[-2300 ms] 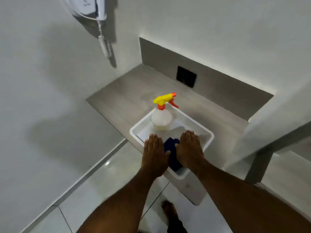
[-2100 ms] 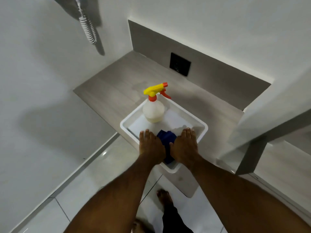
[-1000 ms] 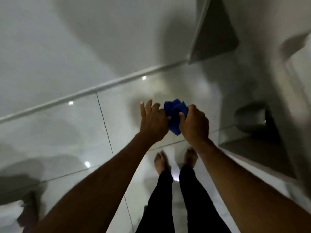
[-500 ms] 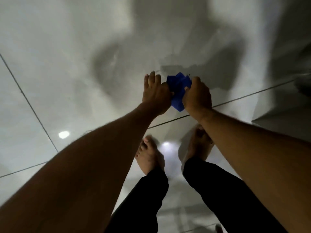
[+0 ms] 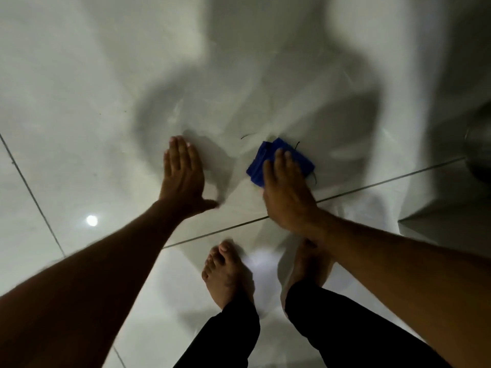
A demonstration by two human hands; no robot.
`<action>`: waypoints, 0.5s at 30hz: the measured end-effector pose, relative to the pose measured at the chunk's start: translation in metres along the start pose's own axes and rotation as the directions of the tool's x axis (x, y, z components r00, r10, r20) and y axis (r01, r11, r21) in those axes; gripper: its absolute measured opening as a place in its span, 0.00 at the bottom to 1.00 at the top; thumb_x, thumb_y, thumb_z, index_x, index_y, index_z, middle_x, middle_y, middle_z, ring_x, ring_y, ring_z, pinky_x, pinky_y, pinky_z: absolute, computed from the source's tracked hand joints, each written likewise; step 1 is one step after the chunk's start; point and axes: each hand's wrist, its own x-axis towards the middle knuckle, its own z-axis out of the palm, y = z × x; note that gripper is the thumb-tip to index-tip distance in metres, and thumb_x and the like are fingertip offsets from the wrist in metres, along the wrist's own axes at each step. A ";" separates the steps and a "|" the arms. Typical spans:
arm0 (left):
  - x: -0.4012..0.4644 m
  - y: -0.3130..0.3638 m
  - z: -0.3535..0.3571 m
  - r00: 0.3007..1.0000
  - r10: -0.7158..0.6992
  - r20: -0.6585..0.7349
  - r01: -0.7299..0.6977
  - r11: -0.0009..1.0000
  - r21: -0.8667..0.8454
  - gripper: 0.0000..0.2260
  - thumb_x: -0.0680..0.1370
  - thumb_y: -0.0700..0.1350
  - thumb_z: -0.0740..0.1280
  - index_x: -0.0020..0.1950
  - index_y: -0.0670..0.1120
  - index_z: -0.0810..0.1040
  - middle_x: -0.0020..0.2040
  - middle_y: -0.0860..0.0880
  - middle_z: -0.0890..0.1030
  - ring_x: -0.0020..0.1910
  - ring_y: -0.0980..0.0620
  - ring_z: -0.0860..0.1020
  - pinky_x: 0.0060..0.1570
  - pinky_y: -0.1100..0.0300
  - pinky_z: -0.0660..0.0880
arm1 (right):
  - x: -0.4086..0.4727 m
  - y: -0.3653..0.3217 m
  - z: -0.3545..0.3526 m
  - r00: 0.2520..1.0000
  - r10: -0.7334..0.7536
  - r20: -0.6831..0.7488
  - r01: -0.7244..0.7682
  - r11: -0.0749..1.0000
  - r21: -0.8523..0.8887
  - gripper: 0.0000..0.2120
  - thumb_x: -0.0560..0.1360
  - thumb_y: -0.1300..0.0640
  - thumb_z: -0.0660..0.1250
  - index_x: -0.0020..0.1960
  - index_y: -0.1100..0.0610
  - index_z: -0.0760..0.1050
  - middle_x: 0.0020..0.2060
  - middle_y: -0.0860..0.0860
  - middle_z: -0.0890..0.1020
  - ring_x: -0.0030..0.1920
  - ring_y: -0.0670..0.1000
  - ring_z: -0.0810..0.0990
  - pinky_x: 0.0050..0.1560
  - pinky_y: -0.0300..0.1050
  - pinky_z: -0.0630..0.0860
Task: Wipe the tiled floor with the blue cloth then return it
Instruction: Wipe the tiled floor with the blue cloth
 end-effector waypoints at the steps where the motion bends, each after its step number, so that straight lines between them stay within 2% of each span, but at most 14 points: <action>1: -0.001 -0.005 0.001 0.999 -0.002 0.052 0.002 1.000 0.001 0.70 0.58 0.67 0.78 0.75 0.34 0.33 0.76 0.30 0.34 0.75 0.32 0.33 0.75 0.39 0.39 | -0.006 0.013 0.006 0.988 -0.114 0.107 0.123 0.988 -0.088 0.36 0.79 0.49 0.61 0.77 0.61 0.46 0.77 0.66 0.48 0.76 0.68 0.47 0.75 0.63 0.51; 2: -0.001 -0.009 0.005 0.996 0.000 0.091 0.000 1.000 -0.007 0.72 0.57 0.66 0.79 0.75 0.35 0.31 0.76 0.31 0.31 0.75 0.33 0.31 0.75 0.40 0.38 | -0.006 0.031 0.009 0.977 -0.162 0.142 0.181 0.974 -0.139 0.37 0.79 0.49 0.59 0.78 0.60 0.42 0.77 0.66 0.44 0.77 0.67 0.43 0.75 0.62 0.48; 3: 0.002 -0.014 0.011 0.994 0.006 0.110 -0.005 1.000 -0.013 0.73 0.57 0.66 0.79 0.75 0.35 0.30 0.75 0.32 0.29 0.74 0.33 0.29 0.74 0.41 0.36 | 0.003 0.047 0.014 0.983 -0.162 0.086 0.173 0.974 -0.147 0.37 0.79 0.49 0.59 0.78 0.59 0.42 0.77 0.66 0.44 0.77 0.67 0.43 0.75 0.62 0.47; 4: 0.006 -0.018 0.016 0.993 0.009 0.115 -0.007 1.000 -0.018 0.73 0.56 0.67 0.79 0.74 0.36 0.28 0.74 0.32 0.27 0.73 0.34 0.28 0.74 0.42 0.35 | 0.019 0.058 0.013 0.993 -0.121 0.006 0.121 0.983 -0.135 0.36 0.79 0.50 0.59 0.78 0.59 0.44 0.77 0.66 0.46 0.77 0.67 0.45 0.75 0.63 0.49; 6: 0.009 -0.021 0.021 0.991 0.000 0.135 0.004 1.000 -0.030 0.74 0.56 0.68 0.78 0.73 0.37 0.26 0.73 0.34 0.24 0.72 0.35 0.25 0.72 0.43 0.32 | 0.064 0.060 0.001 0.986 0.071 -0.150 -0.077 0.996 -0.036 0.33 0.79 0.49 0.56 0.78 0.61 0.49 0.77 0.67 0.50 0.76 0.69 0.49 0.74 0.66 0.51; 7: 0.011 -0.021 0.022 0.991 0.004 0.136 0.001 0.999 -0.036 0.74 0.55 0.69 0.77 0.72 0.37 0.24 0.72 0.34 0.23 0.71 0.35 0.25 0.71 0.44 0.31 | 0.084 0.046 -0.007 0.973 0.134 -0.188 -0.134 0.991 0.012 0.31 0.79 0.48 0.54 0.78 0.61 0.50 0.76 0.68 0.52 0.76 0.70 0.50 0.74 0.67 0.52; 8: 0.013 -0.022 0.022 0.992 0.001 0.129 0.004 0.999 -0.037 0.75 0.55 0.69 0.77 0.71 0.38 0.23 0.71 0.34 0.22 0.71 0.35 0.24 0.71 0.45 0.30 | 0.096 0.027 -0.010 0.969 0.126 -0.213 -0.122 0.992 0.031 0.31 0.79 0.47 0.52 0.77 0.60 0.52 0.76 0.68 0.53 0.75 0.70 0.51 0.73 0.68 0.52; 9: 0.013 -0.022 0.020 0.992 -0.011 0.128 0.016 0.999 -0.041 0.76 0.54 0.70 0.77 0.71 0.38 0.22 0.70 0.34 0.22 0.71 0.35 0.24 0.70 0.45 0.30 | 0.098 0.007 -0.004 0.973 0.014 -0.229 -0.014 1.000 0.000 0.31 0.79 0.47 0.52 0.77 0.60 0.53 0.76 0.67 0.54 0.75 0.70 0.51 0.73 0.69 0.53; 10: 0.013 -0.021 0.018 0.991 -0.025 0.131 0.032 0.998 -0.053 0.76 0.53 0.69 0.78 0.70 0.38 0.21 0.70 0.34 0.21 0.71 0.35 0.24 0.70 0.45 0.30 | 0.087 -0.007 0.010 0.961 -0.185 -0.207 0.174 0.982 -0.070 0.30 0.79 0.47 0.53 0.77 0.59 0.53 0.76 0.66 0.54 0.76 0.69 0.51 0.73 0.68 0.53; 12: 0.015 -0.019 0.013 0.991 -0.043 0.130 0.052 0.996 -0.067 0.77 0.52 0.69 0.79 0.70 0.37 0.22 0.70 0.34 0.21 0.71 0.34 0.24 0.71 0.45 0.31 | 0.043 0.003 0.029 0.832 -0.554 -0.031 0.533 0.814 -0.230 0.30 0.79 0.47 0.55 0.78 0.57 0.52 0.77 0.63 0.53 0.77 0.66 0.49 0.75 0.65 0.51; 13: 0.014 -0.018 0.012 0.990 -0.047 0.131 0.056 0.996 -0.068 0.77 0.52 0.69 0.79 0.70 0.37 0.22 0.70 0.34 0.22 0.71 0.34 0.24 0.71 0.44 0.31 | 0.025 0.025 0.027 0.751 -0.655 0.080 0.649 0.712 -0.267 0.31 0.79 0.47 0.57 0.78 0.55 0.53 0.78 0.61 0.54 0.77 0.64 0.50 0.76 0.63 0.51; 14: 0.014 -0.017 0.010 0.990 -0.046 0.133 0.055 0.996 -0.068 0.77 0.52 0.69 0.79 0.70 0.37 0.21 0.69 0.34 0.22 0.70 0.34 0.24 0.71 0.44 0.31 | 0.020 0.051 0.019 0.686 -0.717 0.123 0.714 0.632 -0.301 0.32 0.78 0.47 0.61 0.77 0.55 0.56 0.77 0.60 0.56 0.77 0.63 0.53 0.75 0.62 0.54; 15: 0.014 -0.018 0.010 0.990 -0.047 0.133 0.056 0.996 -0.066 0.77 0.52 0.69 0.79 0.69 0.37 0.21 0.69 0.34 0.21 0.70 0.34 0.24 0.71 0.44 0.31 | 0.026 0.075 0.013 0.664 -0.740 0.106 0.722 0.597 -0.350 0.32 0.76 0.48 0.66 0.76 0.55 0.60 0.76 0.60 0.60 0.76 0.64 0.57 0.73 0.62 0.58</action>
